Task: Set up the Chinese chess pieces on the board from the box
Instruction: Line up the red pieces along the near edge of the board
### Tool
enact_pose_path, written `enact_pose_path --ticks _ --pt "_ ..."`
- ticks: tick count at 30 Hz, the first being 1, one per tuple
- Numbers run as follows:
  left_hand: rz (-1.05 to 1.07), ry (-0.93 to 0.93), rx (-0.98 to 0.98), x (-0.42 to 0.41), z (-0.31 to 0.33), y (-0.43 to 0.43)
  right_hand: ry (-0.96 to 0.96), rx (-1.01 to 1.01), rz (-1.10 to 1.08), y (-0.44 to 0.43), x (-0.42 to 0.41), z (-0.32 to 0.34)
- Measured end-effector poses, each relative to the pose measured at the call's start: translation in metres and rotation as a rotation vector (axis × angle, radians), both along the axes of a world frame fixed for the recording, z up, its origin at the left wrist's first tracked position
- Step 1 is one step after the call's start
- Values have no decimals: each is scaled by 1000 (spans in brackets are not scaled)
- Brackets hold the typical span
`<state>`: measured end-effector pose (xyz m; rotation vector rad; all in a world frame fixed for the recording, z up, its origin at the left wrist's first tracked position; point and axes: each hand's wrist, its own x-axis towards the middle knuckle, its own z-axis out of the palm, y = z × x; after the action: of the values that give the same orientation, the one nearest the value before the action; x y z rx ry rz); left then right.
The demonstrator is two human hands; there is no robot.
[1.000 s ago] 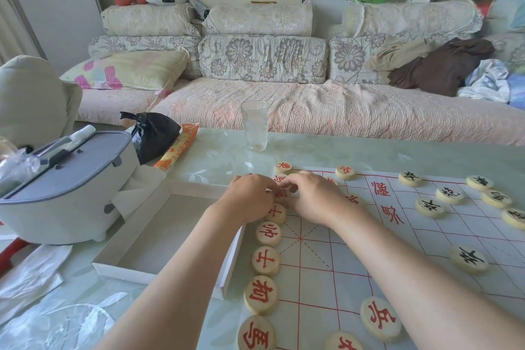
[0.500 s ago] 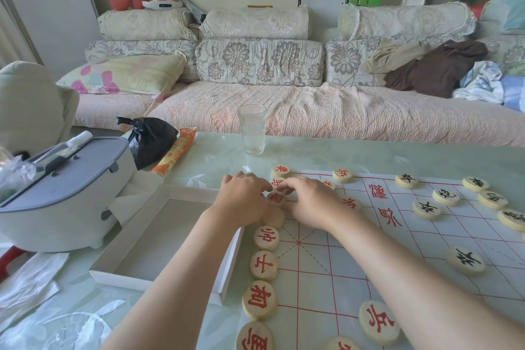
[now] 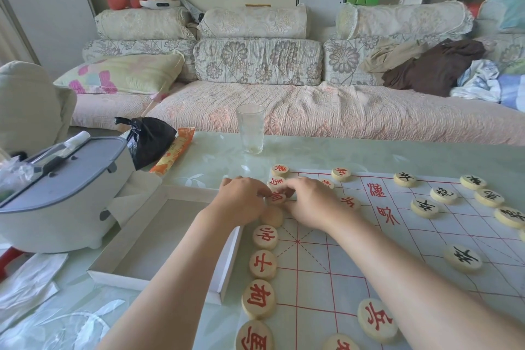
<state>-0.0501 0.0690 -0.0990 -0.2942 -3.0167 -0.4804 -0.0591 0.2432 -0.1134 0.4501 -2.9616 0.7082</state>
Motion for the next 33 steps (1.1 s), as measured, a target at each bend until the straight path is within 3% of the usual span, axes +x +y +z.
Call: enact_pose_path --ticks 12,16,28,33 --pt "5 -22 34 -7 -7 1 1 -57 -16 -1 1 0" --pt "41 71 31 -11 -13 1 19 -17 -22 0 -3 -3" --pt "72 22 175 -15 -14 1 -11 -23 -22 0 -4 -3" --pt "82 43 129 -16 -12 1 -18 -46 -48 4 -5 0"
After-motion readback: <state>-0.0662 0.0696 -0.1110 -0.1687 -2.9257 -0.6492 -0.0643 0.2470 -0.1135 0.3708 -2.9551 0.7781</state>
